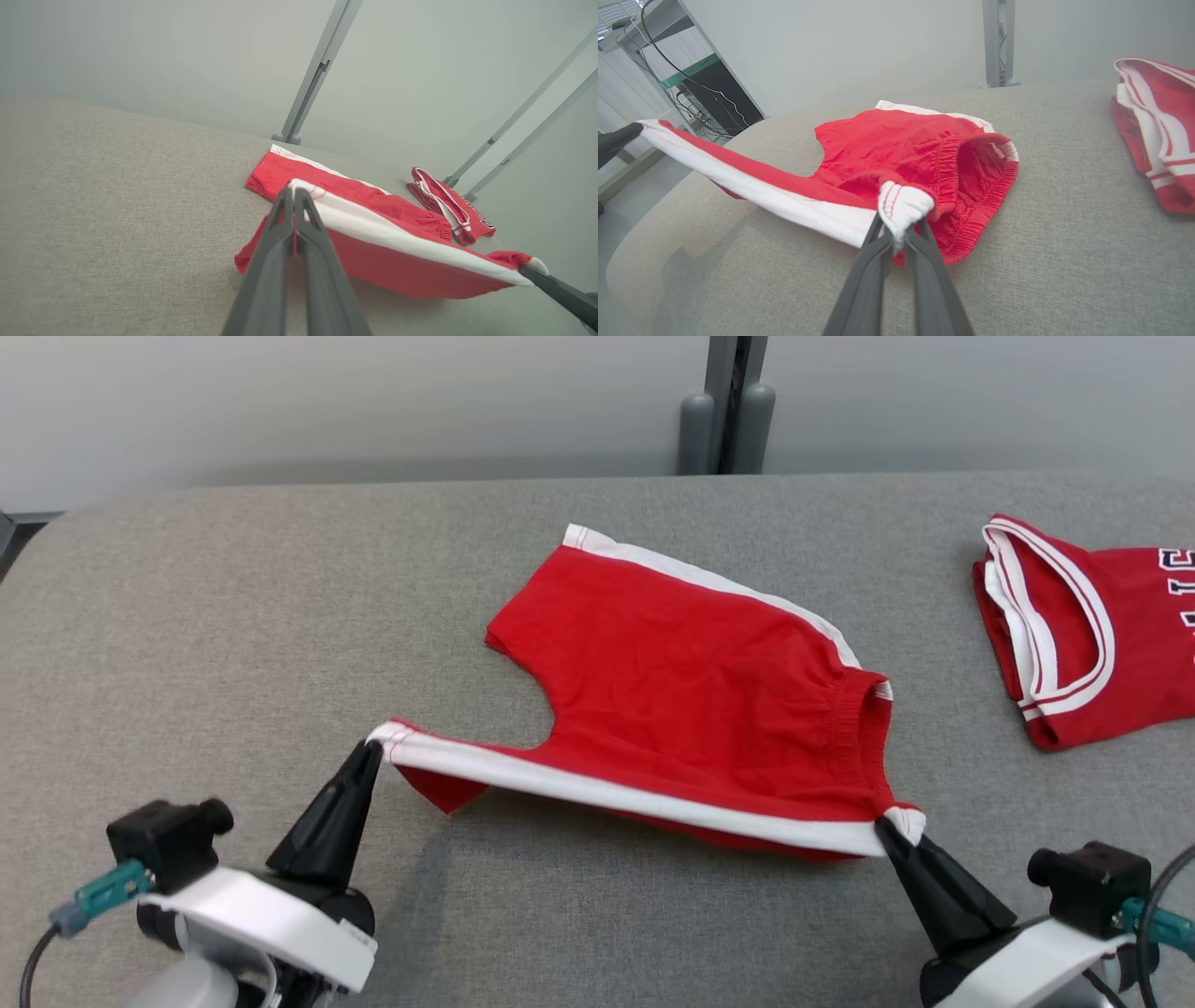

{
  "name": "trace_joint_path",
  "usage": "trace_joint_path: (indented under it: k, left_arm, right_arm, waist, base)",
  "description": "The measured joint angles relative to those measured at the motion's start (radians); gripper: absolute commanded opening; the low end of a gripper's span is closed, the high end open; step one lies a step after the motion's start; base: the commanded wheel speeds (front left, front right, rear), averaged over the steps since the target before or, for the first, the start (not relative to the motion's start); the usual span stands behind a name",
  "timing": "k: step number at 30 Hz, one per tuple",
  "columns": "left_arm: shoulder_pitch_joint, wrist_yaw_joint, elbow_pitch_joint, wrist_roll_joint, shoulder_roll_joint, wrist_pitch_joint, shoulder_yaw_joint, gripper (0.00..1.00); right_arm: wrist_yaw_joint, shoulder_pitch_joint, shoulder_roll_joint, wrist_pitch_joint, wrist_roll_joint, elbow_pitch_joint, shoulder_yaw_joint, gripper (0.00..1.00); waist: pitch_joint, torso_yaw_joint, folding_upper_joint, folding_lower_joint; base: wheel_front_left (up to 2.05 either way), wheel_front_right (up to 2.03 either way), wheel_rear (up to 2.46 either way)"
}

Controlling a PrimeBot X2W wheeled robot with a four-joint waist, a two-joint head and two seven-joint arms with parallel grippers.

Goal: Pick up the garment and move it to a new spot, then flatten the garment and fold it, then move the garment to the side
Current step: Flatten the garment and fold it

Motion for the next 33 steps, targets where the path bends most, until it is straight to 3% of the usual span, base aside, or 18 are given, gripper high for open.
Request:
trace_joint_path:
  k: [11, 33]
  left_arm:
    - [-0.26, -0.094, 0.183, 0.082, -0.015, 0.02, 0.008, 0.0]
    - [-0.765, -0.218, 0.719, 0.216, -0.2, 0.016, -0.032, 0.0]
  right_arm:
    - [0.0, -0.193, 0.04, -0.009, -0.011, 0.097, 0.009, 0.0]
    - [0.0, -0.537, 0.087, -0.083, 0.0, 0.315, 0.076, 0.0]
  waist:
    - [0.108, -0.05, 0.0, 0.0]
    - [0.349, -0.166, 0.0, 0.0]
  base:
    - [0.0, 0.0, 0.0]
    - [0.0, 0.0, 0.0]
